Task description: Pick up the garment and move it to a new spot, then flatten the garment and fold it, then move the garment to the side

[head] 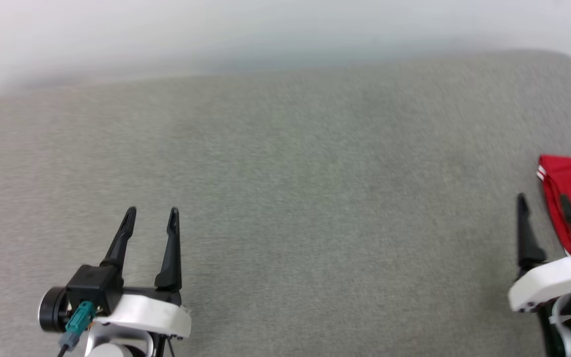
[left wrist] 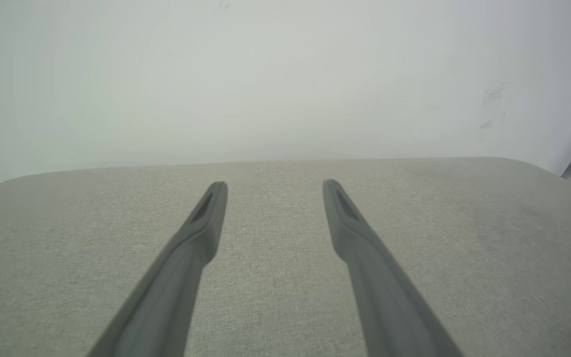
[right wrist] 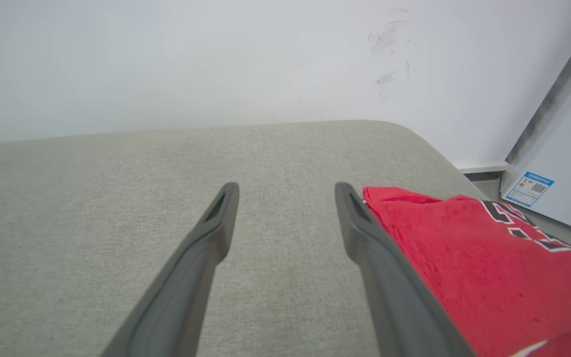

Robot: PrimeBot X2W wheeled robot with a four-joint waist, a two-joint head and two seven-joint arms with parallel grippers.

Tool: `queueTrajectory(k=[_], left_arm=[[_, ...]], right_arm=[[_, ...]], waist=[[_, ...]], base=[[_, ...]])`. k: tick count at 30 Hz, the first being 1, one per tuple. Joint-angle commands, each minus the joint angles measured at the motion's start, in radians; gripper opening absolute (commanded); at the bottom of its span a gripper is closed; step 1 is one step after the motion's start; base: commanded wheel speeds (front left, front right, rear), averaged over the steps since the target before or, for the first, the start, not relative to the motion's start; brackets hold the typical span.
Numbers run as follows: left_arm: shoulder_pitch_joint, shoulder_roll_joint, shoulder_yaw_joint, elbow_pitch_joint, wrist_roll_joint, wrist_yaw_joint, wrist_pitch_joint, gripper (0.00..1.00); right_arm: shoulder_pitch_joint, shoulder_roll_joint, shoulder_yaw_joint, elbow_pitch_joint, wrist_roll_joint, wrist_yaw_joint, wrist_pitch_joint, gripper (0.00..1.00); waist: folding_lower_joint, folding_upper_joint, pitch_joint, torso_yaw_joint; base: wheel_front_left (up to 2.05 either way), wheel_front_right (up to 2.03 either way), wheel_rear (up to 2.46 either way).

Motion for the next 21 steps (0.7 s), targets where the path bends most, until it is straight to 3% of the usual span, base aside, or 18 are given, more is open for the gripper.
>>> queueTrajectory(k=[1, 7, 15, 21], left_arm=[[0.015, 0.000, 0.004, 0.006, -0.001, 0.006, -0.005, 1.00], [0.057, 0.011, 0.034, 0.026, 0.005, 0.005, -0.007, 1.00], [0.116, -0.004, 0.054, 0.042, 0.018, -0.027, -0.007, 1.00], [0.134, -0.023, 0.077, 0.050, 0.034, -0.051, -0.007, 1.00]], right_arm=[[0.019, 0.009, 0.018, -0.025, 0.012, 0.000, -0.003, 1.00], [0.120, 0.035, 0.105, -0.182, 0.040, 0.000, 0.020, 1.00], [0.266, 0.046, 0.095, -0.313, 0.041, 0.000, 0.053, 1.00], [0.293, 0.050, 0.102, -0.344, 0.043, 0.000, 0.070, 1.00]], waist=[[0.0002, 0.0000, -0.050, 0.046], [0.0002, 0.0000, -0.107, 0.085], [0.0002, 0.0000, -0.180, 0.096], [0.0002, 0.0000, -0.185, 0.090]], base=[[0.00, 0.00, 0.00], [0.00, 0.00, 0.00], [0.00, 0.00, 0.00], [0.00, 0.00, 0.00]])
